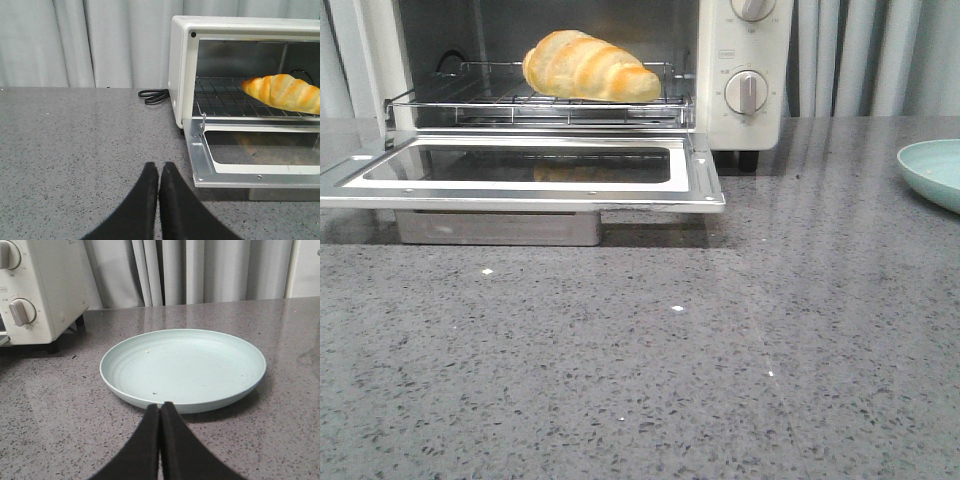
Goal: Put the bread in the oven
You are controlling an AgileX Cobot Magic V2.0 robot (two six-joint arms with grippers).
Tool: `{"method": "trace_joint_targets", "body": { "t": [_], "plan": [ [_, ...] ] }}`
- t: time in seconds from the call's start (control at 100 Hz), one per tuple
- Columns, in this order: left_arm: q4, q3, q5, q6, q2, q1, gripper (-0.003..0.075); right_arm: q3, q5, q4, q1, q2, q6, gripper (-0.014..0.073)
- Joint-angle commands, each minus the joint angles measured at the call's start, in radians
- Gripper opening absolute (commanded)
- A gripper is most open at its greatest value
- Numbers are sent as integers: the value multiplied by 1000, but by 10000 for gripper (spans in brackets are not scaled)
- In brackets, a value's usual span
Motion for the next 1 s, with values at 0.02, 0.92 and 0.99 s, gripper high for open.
{"method": "trace_joint_targets", "body": {
  "t": [0.02,0.92,0.99],
  "plan": [
    [-10,-25,-76,0,-25,1,-21,26,-65,-14,-4,-20,-13,-53],
    [-10,-25,-76,0,-25,1,-21,26,166,61,-4,-20,-179,-53],
    [-10,-25,-76,0,-25,1,-21,26,192,71,-4,-20,-177,-53]
  ]
}}
